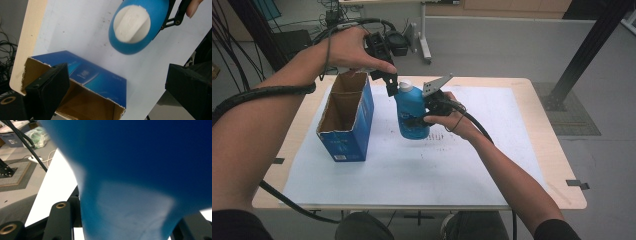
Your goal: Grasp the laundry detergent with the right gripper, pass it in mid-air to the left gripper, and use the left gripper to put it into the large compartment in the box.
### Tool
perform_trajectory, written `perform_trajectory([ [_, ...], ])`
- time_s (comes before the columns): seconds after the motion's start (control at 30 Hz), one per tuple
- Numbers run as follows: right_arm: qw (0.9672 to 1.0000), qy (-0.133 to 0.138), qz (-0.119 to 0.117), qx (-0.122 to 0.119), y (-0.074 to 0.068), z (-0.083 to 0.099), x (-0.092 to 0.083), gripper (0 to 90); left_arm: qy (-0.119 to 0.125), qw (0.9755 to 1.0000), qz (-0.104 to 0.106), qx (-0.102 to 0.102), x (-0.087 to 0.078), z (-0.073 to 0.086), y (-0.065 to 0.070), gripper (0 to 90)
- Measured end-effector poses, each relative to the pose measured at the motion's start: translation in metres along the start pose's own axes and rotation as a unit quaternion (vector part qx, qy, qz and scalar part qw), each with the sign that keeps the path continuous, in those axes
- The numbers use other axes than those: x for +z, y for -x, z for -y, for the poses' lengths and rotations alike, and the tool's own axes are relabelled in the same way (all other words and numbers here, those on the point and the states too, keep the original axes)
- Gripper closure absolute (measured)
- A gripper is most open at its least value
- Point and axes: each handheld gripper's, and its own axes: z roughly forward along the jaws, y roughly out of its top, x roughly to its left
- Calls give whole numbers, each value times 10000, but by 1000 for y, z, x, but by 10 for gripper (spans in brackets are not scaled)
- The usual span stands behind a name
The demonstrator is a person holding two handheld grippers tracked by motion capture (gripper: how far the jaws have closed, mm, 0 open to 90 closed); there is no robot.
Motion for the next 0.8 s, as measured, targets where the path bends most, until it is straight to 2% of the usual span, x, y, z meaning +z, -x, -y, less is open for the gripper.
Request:
perform_trajectory([
  [0.2, 9999, 71, -116, -49, -4, -3, 7, 439, 22, 9999, 55, 106, 2, -3, 4, 61],
  [0.5, 9991, 234, -315, -155, -8, -11, 15, 439, -132, 9997, 107, 202, 8, -3, 9, 60],
  [0.8, 9978, 255, -519, -319, -15, -19, 20, 439, -180, 9991, 298, 256, 18, -4, 11, 51],
])
